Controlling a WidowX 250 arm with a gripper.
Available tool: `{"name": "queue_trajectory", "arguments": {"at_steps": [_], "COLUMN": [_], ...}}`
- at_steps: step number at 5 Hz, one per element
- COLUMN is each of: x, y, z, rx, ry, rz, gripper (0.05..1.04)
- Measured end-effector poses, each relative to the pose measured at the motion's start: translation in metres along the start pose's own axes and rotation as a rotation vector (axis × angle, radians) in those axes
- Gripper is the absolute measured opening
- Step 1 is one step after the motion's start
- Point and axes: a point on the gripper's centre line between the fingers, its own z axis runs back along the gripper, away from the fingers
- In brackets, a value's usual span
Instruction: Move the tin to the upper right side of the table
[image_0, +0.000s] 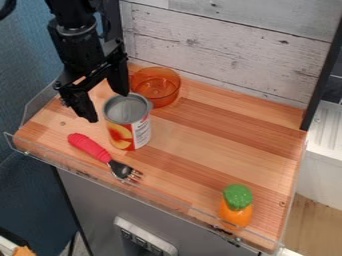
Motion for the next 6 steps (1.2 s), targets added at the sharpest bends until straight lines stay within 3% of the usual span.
{"name": "queue_trajectory", "arguments": {"at_steps": [1,3,4,5,6], "x": [-0.001,0.022,0.034,0.054,0.062], "y": [0.001,-0.014,-0.027,-0.035,-0.034], "z": [-0.006,0.004,0.016,0.005,-0.001], "rx": [0.018,-0.066,-0.128,-0.112,-0.093], "ry": [0.009,-0.028,-0.062,-0.134,-0.2], "rz": [0.014,0.247,0.337,0.484,0.539], "gripper": [1.001,1.001,1.001,1.001,1.001]}}
